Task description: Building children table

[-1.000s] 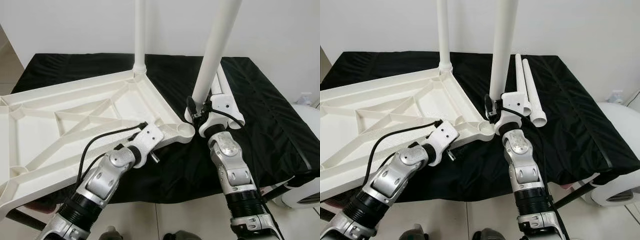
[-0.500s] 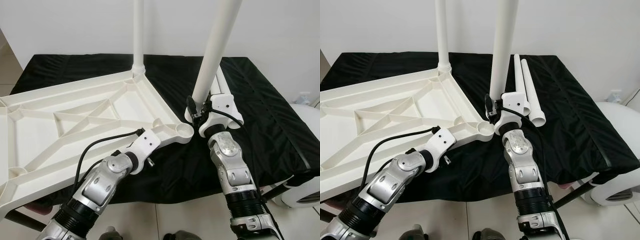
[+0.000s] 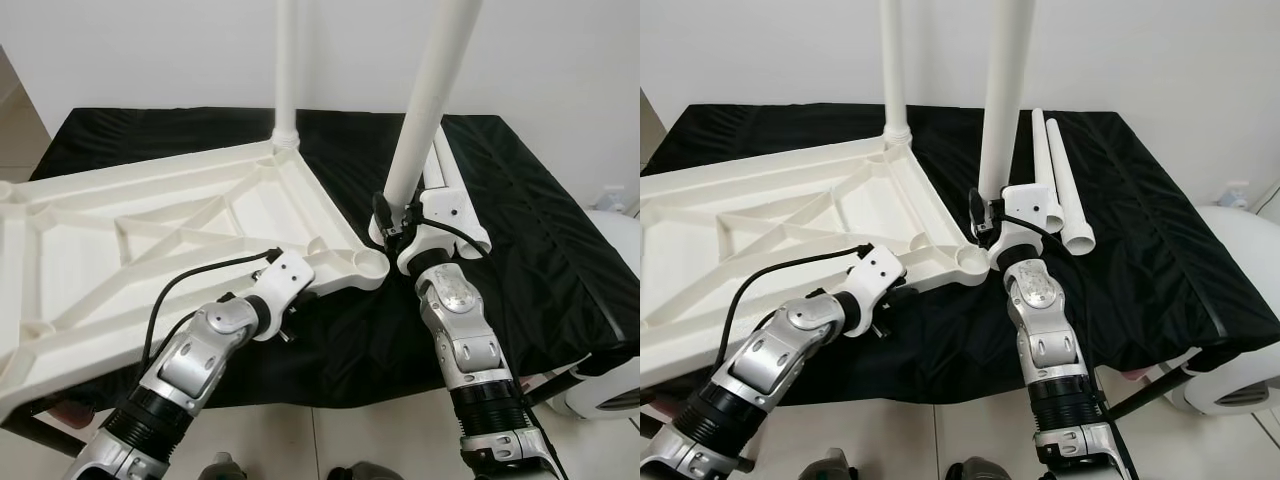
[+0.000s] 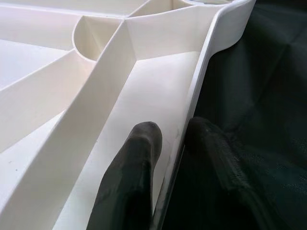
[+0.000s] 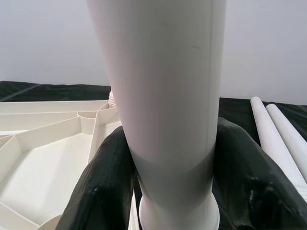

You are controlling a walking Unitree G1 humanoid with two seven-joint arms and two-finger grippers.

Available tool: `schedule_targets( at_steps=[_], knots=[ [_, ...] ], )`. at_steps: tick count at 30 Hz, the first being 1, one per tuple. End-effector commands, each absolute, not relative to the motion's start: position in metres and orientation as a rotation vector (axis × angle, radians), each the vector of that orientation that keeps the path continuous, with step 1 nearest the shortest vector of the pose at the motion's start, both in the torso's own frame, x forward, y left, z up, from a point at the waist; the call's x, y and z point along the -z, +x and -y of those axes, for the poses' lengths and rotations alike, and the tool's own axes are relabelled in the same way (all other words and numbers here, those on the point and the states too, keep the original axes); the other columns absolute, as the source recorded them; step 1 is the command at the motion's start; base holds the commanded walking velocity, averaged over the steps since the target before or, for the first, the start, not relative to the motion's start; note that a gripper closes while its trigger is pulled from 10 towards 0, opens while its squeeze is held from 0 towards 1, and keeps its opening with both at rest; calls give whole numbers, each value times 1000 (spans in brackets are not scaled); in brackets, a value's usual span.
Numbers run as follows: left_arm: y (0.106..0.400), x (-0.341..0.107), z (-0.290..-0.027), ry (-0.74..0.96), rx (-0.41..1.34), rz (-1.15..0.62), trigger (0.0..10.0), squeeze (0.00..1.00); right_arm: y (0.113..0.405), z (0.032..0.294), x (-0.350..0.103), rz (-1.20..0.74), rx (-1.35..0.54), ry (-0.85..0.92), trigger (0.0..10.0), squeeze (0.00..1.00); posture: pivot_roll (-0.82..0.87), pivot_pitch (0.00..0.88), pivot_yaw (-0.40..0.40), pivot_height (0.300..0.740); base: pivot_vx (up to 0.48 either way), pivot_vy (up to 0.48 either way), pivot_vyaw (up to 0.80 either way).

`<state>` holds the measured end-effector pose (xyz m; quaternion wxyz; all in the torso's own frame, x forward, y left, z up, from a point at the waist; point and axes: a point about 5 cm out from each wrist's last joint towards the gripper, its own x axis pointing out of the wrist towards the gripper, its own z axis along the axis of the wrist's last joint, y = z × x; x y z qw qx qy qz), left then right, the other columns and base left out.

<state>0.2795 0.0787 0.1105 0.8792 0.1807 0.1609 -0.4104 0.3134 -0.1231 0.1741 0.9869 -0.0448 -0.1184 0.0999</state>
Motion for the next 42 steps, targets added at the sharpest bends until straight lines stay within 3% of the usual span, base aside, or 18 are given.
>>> schedule_targets(
  at_steps=[1, 10, 42],
  knots=[
    [278, -105, -77, 388, 884, -378, 10000, 0, 312, 124, -175, 242, -211, -66, 10000, 0, 41, 0, -48, 740, 0, 0, 0],
    [281, -108, -80, 384, 850, -367, 10000, 0, 307, 120, -171, 193, -301, 15, 10000, 0, 46, 0, -55, 740, 0, 0, 0],
    [289, -113, -86, 401, 830, -357, 10000, 0, 279, 126, -157, 100, -447, -4, 10000, 0, 21, 0, -38, 740, 0, 0, 0]
  ],
)
